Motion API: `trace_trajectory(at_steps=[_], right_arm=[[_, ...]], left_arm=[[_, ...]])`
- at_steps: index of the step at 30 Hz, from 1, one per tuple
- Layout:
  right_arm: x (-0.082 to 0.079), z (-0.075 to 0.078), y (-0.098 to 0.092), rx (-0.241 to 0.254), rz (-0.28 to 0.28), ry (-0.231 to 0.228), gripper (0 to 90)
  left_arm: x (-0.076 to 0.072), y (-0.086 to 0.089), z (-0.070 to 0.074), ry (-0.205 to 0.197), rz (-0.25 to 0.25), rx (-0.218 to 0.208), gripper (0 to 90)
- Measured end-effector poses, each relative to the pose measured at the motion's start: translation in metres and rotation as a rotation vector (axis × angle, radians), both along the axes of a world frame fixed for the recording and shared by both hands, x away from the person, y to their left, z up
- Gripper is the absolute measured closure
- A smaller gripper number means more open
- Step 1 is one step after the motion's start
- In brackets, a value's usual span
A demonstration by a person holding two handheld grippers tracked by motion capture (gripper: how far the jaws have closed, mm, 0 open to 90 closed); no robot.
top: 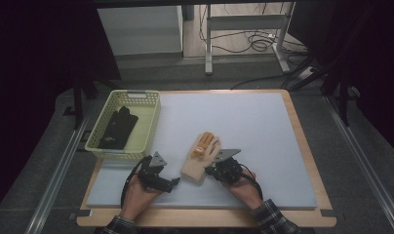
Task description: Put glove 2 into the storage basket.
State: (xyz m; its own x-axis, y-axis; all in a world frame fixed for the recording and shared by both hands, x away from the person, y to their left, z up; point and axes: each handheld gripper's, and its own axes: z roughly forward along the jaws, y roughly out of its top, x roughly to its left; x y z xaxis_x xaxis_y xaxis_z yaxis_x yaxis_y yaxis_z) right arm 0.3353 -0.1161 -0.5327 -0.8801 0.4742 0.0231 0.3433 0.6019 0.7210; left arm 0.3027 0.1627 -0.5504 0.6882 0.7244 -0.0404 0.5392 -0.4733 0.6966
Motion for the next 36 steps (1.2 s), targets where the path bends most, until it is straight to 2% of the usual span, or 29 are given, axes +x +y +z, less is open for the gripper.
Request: trace_trajectory(at_steps=[16, 20, 24, 27, 36], right_arm=[[0.01, -0.003, 0.036, -0.004, -0.018, -0.037, 88.1], [0.011, -0.003, 0.039, -0.001, -0.015, -0.033, 86.0], [0.009, 0.0, 0.036, -0.003, -0.004, -0.015, 82.0], [0.006, 0.006, 0.031, -0.003, 0.002, -0.027, 78.8], [0.008, 0.019, 0.002, 0.0, -0.051, -0.058, 64.4]], left_arm=[[-0.002, 0.001, 0.0, 0.005, 0.012, -0.003, 2.6], [-0.002, 0.001, 0.0, 0.005, 0.012, -0.004, 2.6], [-0.002, 0.001, 0.0, 0.005, 0.012, -0.004, 2.5], [-0.002, 0.001, 0.0, 0.005, 0.014, -0.007, 2.5], [-0.002, 0.001, 0.0, 0.005, 0.013, -0.006, 2.5]])
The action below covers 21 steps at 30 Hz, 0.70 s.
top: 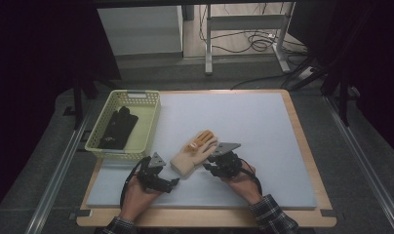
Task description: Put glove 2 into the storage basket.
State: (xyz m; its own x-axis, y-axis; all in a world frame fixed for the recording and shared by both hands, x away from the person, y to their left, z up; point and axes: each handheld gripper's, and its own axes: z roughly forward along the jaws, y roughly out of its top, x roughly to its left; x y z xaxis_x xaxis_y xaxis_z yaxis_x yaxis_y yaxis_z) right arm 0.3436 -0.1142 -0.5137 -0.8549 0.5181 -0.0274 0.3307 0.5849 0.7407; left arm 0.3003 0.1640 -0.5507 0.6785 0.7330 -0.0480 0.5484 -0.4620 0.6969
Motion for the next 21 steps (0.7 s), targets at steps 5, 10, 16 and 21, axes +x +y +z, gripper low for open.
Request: trace_trajectory(at_steps=[5, 10, 16, 21], right_arm=[[0.0, 0.005, -0.015, 0.004, -0.034, -0.008, 57.0], [0.0, 0.011, -0.038, 0.003, -0.078, -0.023, 46.4], [0.0, 0.011, -0.059, 0.002, -0.122, -0.018, 37.1], [0.0, 0.007, -0.076, -0.015, -0.156, -0.01, 29.6]], left_arm=[[0.0, 0.0, 0.0, 0.0, 0.0, 0.001, 2.5], [0.0, 0.0, 0.0, 0.0, 0.0, 0.001, 2.5], [0.0, 0.0, 0.0, 0.0, 0.0, 0.001, 2.5], [0.0, 0.0, 0.0, -0.001, -0.001, 0.001, 2.6]])
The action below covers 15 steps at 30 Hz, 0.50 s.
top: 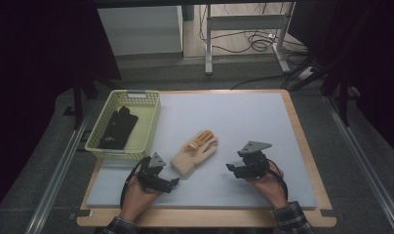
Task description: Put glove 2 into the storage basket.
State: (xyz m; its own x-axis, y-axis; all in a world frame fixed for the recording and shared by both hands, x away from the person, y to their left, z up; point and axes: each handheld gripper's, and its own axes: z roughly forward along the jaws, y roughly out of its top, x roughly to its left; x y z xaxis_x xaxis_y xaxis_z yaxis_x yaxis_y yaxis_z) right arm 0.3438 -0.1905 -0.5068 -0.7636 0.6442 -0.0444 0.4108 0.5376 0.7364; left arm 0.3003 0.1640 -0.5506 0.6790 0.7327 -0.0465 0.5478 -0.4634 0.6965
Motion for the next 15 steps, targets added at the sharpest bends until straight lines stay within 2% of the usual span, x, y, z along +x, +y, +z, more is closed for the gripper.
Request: trace_trajectory(at_steps=[13, 15], right_arm=[[0.0, -0.022, -0.042, -0.041, -0.122, 0.005, 18.8], [0.001, -0.024, -0.046, -0.012, -0.126, 0.019, 17.8]], left_arm=[[0.0, 0.0, 0.0, 0.0, 0.0, 0.0, 2.5], [0.0, 0.0, 0.0, 0.0, 0.0, 0.0, 2.5]])
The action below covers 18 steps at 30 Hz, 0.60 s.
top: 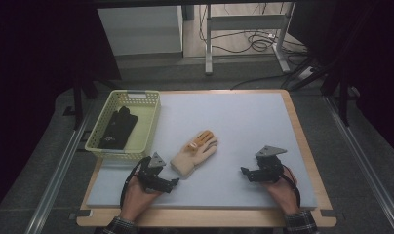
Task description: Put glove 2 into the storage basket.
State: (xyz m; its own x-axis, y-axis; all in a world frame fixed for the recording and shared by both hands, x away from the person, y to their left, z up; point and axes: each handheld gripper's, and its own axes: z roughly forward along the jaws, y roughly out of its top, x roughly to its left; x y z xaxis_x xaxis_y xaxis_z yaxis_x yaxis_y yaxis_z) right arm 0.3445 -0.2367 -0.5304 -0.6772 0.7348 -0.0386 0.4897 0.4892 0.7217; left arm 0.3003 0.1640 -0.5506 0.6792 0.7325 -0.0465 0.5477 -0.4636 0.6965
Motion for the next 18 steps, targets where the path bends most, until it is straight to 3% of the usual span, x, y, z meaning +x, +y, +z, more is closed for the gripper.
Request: trace_trajectory(at_steps=[18], right_arm=[[-0.0008, -0.0016, 0.0006, -0.013, -0.001, -0.011, 14.7]], left_arm=[[0.0003, -0.002, 0.0015, 0.01, 0.001, 0.008, 1.6]])
